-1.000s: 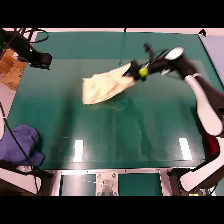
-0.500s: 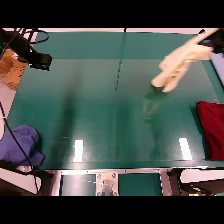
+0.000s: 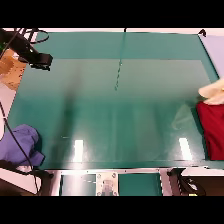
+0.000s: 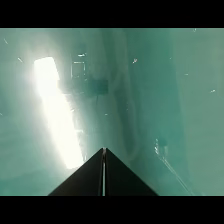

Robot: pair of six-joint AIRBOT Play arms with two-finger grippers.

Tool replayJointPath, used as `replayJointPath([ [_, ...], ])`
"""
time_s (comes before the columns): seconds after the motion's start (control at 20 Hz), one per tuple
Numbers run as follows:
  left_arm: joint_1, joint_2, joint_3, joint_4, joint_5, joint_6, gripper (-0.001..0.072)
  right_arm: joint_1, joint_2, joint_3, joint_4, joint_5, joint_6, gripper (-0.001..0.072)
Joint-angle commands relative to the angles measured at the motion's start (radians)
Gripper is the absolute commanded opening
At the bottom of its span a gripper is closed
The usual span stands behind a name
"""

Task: Fold the shirts.

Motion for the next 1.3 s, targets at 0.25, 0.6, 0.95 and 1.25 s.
replayJointPath([
  [0.25, 0.000, 0.000, 0.000, -0.070, -0.005, -0.005, 0.0023, -0.092, 0.000, -0.025, 0.019, -0.028, -0.021, 0.0019],
  [0.6, 0.000, 0.000, 0.000, -0.070, -0.003, -0.004, 0.0023, -0.081, 0.000, -0.025, 0.163, -0.059, 0.060, 0.0020],
  [0.95, 0.000, 0.000, 0.000, -0.071, -0.009, -0.004, 0.0023, -0.089, 0.000, -0.044, -0.216, 0.262, 0.195, 0.0020],
  [1.25, 0.000, 0.000, 0.000, -0.071, -0.047, -0.004, 0.0023, -0.095, 0.040, -0.144, -0.411, 0.275, 0.177, 0.0021],
])
